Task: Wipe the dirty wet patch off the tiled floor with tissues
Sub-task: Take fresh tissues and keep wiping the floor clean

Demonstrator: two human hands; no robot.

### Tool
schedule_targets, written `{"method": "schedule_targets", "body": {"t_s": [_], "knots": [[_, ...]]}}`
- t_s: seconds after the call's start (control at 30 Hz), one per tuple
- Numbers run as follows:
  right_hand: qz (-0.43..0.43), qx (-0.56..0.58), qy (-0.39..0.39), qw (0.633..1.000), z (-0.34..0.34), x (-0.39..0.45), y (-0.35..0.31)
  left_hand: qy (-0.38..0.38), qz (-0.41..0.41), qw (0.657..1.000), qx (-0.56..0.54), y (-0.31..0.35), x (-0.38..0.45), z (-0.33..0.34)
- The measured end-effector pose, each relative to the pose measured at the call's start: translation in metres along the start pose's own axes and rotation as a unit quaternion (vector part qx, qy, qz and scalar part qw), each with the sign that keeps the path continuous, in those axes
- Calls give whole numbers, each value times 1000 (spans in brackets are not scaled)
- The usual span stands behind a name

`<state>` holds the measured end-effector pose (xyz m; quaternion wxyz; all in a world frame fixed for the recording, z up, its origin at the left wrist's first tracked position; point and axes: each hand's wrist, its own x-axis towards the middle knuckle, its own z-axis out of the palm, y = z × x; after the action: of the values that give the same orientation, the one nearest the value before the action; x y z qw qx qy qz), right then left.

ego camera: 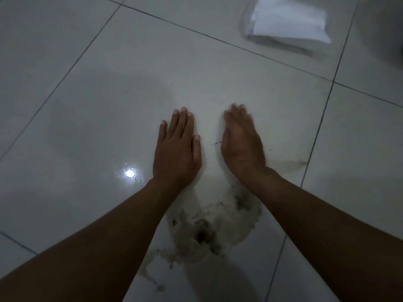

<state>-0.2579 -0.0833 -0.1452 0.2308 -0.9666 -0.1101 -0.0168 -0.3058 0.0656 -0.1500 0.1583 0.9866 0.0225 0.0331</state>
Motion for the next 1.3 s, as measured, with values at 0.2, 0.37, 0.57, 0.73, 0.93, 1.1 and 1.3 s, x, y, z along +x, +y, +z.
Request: {"method": "schedule_targets", "body": {"t_s": [0.2,0.37,0.57,0.73,0.93,1.1,1.3], "knots": [[-214,-22,-58,975,-15,-36,19,7,8,1000,-12,0,0,-1],[-20,-7,9,1000,2,22,5,21,4,1000,-19,-1,7,-3],[-98,-2,-41,994,3,37,-15,42,-4,999,-11,-16,31,-6],[-21,39,42,998,-4,22,-16,36,-10,999,-8,-21,29,-4],[-70,-4,86,994,10,17,-14,28,-11,999,-11,-21,30,-5],[8,40,86,995,11,65,-10,28,-13,999,-15,-22,31,-4],[-113,59,16,992,25,61,-42,39,-9,998,-40,-26,32,-2]]}}
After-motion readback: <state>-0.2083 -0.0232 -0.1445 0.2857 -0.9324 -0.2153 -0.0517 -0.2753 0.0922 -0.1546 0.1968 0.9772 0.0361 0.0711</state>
